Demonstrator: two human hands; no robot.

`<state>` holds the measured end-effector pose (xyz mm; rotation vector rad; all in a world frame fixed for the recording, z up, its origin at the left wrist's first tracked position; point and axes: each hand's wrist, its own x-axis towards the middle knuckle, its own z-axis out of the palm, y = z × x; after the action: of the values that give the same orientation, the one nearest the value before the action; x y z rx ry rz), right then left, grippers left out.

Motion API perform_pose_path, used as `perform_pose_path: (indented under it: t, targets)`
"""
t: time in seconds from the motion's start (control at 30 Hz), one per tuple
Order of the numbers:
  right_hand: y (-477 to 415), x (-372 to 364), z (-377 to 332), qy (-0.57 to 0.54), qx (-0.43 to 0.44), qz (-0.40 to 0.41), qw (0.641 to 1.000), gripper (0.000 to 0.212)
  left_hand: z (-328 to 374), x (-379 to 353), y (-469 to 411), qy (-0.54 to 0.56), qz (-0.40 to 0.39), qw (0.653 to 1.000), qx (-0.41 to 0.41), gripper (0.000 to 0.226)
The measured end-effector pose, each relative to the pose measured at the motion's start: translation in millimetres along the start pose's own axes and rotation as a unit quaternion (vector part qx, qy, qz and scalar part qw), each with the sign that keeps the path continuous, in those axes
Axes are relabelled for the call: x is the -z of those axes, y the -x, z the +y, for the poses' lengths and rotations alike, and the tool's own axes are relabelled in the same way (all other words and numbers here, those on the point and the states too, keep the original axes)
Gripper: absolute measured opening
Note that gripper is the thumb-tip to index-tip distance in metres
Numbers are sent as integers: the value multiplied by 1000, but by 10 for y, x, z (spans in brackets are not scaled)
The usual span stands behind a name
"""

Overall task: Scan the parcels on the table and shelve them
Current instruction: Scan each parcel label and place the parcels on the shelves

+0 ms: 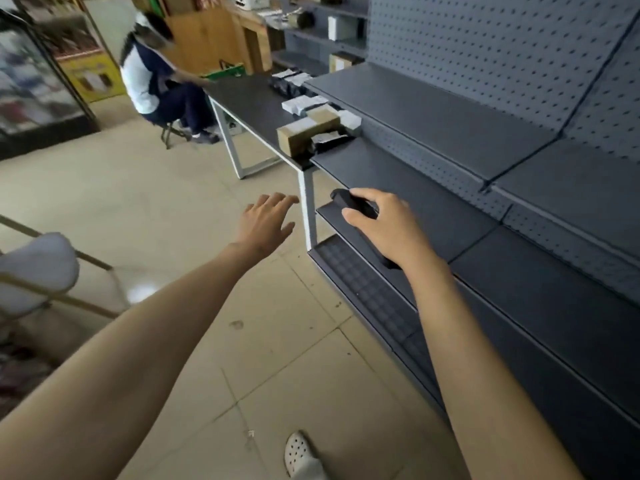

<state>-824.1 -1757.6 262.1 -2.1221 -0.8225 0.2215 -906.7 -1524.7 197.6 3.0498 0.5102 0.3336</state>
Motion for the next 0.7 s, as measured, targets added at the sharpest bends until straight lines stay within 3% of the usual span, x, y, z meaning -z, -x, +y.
perform_pose_path:
  t: [0.23, 0.5, 0.7]
  targets:
    - [-931, -1173, -700, -14, 23, -43, 999, 46, -1757, 24, -99, -17, -22, 994, 105, 48]
    - [-1981, -1975, -693, -27, -15, -81, 996, 47, -2595, -464, -754, 6, -66, 990, 125, 47]
    - [-3270, -2353, -577, -47, -33, -83, 995, 46, -3281, -742, -1873, 4, -85, 988, 127, 46]
